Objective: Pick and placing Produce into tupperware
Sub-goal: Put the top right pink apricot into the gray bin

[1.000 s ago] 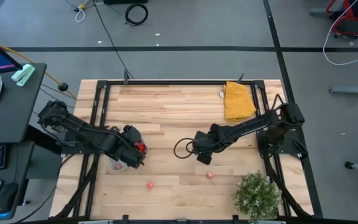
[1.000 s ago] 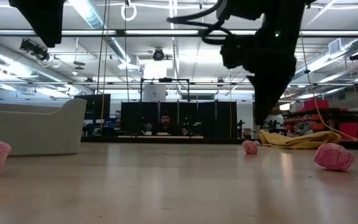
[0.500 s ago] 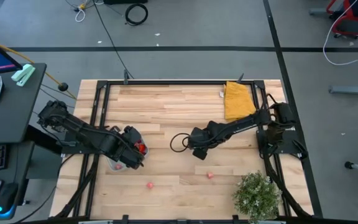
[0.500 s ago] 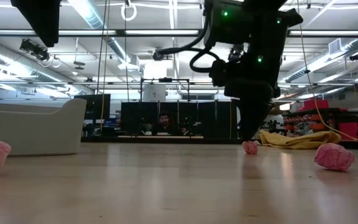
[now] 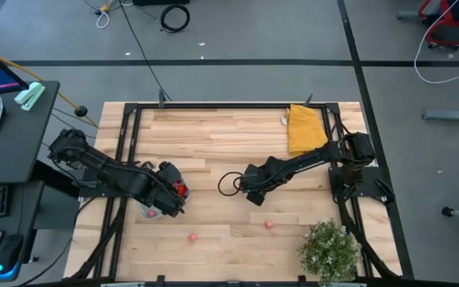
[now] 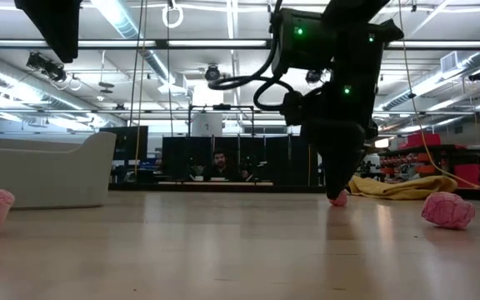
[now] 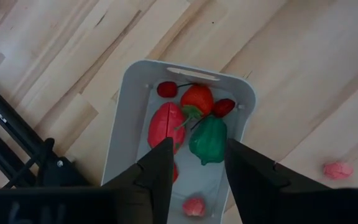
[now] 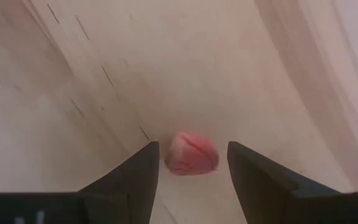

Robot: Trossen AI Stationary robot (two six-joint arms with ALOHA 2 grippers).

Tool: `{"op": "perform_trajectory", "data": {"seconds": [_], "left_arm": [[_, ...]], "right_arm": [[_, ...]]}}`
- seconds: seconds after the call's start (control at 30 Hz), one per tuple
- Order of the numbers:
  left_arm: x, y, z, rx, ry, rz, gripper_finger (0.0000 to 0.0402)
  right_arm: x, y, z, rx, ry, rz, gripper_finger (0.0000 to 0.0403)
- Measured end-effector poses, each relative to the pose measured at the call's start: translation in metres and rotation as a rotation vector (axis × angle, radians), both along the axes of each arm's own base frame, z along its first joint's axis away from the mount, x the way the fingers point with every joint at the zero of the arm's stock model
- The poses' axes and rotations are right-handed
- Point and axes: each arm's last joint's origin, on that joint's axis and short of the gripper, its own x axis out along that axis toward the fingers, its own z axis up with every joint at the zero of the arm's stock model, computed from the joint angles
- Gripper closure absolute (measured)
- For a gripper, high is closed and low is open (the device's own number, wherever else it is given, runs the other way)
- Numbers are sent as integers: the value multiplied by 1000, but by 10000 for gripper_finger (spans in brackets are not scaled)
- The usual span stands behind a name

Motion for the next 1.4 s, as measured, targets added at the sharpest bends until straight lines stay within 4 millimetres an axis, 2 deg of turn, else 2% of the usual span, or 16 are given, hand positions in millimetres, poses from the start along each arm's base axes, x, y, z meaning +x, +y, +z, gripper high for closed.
{"op": "perform_trajectory", "data": {"seconds": [0.27, 0.53, 0.67, 0.8, 0.97, 1.13, 1.23, 1.4], "left_arm": [[0, 0, 0, 0, 0, 1, 267], [0, 0, 0, -2, -3, 10, 267], [0, 0, 0, -6, -10, 33, 277], [-4, 2, 5, -9, -16, 37, 292], [-16, 8, 37, 4, -107, 38, 307], [-28, 15, 81, 74, -298, 19, 317], [-32, 19, 103, 106, -382, -5, 319], [-36, 23, 129, 135, -472, -39, 315]], "right_arm": [[0, 2, -8, -4, 19, -10, 223], [2, 3, -8, -2, -2, -6, 307], [9, 11, -7, 11, -77, 38, 330], [21, 28, -4, 63, -206, 125, 329], [42, 50, 12, 103, -447, 241, 327], [70, 72, 47, 96, -846, 381, 326], [80, 81, 72, 45, -1056, 473, 326], [97, 88, 103, -36, -1165, 553, 325]]}}
